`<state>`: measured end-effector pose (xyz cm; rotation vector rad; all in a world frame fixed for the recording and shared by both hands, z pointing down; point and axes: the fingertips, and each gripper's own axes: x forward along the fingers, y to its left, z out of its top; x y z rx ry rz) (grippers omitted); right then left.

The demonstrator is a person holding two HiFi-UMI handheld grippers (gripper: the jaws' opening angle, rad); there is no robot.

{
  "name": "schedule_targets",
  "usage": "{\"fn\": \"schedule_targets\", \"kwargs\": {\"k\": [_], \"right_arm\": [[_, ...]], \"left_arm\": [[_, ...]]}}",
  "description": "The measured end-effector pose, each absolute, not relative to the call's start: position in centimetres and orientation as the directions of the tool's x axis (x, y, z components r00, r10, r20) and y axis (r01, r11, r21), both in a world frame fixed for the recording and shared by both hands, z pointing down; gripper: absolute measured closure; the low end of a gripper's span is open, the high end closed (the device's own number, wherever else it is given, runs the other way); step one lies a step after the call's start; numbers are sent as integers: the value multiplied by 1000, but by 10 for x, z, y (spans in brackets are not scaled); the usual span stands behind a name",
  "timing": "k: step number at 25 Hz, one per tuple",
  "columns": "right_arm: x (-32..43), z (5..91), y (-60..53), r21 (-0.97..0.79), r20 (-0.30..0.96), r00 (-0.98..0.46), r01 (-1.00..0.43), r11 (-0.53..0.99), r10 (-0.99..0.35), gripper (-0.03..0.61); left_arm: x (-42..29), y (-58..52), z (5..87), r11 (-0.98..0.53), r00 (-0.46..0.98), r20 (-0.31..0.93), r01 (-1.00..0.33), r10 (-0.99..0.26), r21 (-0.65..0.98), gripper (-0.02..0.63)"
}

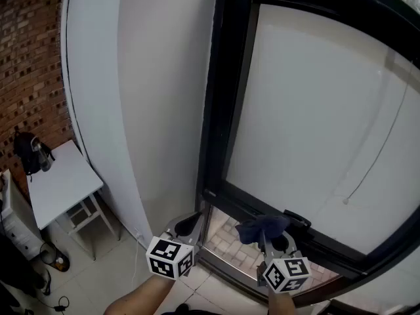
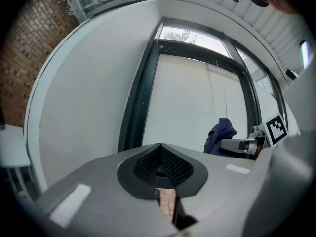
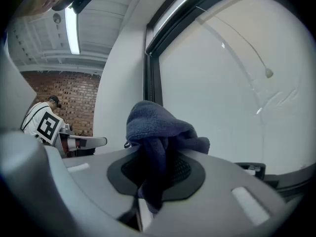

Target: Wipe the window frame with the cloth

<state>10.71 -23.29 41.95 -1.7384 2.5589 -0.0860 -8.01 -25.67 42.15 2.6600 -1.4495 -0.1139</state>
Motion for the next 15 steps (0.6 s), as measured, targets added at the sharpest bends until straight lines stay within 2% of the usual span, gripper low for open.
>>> {"fn": "schedule_targets", "kwargs": {"k": [9, 15], "right_arm": [[48, 416, -254, -68, -12, -447, -892, 447, -894, 518], [20, 394, -272, -51, -44, -469, -881, 471, -882, 518]], "left_arm": [[-111, -268, 422, -511, 513, -13, -850, -858, 129, 621], [-113, -278, 383, -555, 550, -79, -825, -832, 100, 621]]}}
